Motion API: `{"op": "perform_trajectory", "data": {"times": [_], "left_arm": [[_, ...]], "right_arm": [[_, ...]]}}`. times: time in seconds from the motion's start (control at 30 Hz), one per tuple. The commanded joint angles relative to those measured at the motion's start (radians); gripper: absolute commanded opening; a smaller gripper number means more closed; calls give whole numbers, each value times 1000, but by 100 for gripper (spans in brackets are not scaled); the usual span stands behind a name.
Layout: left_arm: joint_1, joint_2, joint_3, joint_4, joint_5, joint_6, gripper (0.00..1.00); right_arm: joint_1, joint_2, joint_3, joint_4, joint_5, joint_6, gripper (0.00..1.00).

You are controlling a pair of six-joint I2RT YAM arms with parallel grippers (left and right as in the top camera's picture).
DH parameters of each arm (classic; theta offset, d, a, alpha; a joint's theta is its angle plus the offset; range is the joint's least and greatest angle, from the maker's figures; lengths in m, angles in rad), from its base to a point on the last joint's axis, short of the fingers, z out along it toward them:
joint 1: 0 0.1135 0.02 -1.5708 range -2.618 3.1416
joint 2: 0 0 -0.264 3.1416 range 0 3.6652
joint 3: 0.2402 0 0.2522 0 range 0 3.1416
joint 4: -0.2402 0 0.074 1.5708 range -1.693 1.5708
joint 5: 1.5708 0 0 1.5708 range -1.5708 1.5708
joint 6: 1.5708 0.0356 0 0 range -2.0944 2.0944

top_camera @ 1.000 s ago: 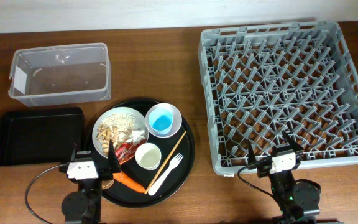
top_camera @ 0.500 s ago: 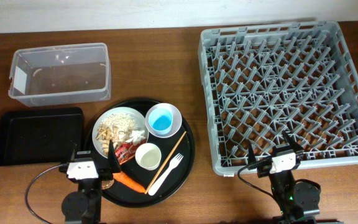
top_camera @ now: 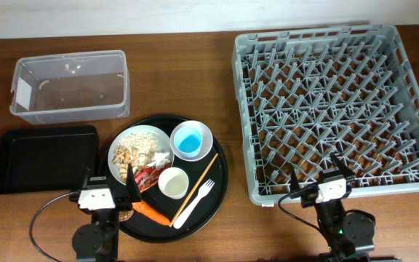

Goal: Sort waste into correct bins and load items into the dishwasher rack

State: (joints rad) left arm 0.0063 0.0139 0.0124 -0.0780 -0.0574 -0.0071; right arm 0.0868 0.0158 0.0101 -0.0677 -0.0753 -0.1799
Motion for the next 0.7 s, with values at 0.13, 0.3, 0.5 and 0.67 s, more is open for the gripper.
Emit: {"op": "perform_trajectory", "data": {"times": [0.13, 0.3, 0.5, 0.67], "left_arm": [[3, -9, -4, 2, -11, 15, 99], [3, -9, -3, 2, 8, 15, 99], [3, -5, 28, -35, 57, -8, 99], [3, 67, 148, -159, 65, -71, 99]], "right_arm": [[-2, -7, -5, -5, 5, 4, 99], [-2, -7, -5, -4, 1, 4, 99], [-2, -7, 28, -39, -27, 171, 98], [-2, -6, 142, -196, -54, 183, 98]]}}
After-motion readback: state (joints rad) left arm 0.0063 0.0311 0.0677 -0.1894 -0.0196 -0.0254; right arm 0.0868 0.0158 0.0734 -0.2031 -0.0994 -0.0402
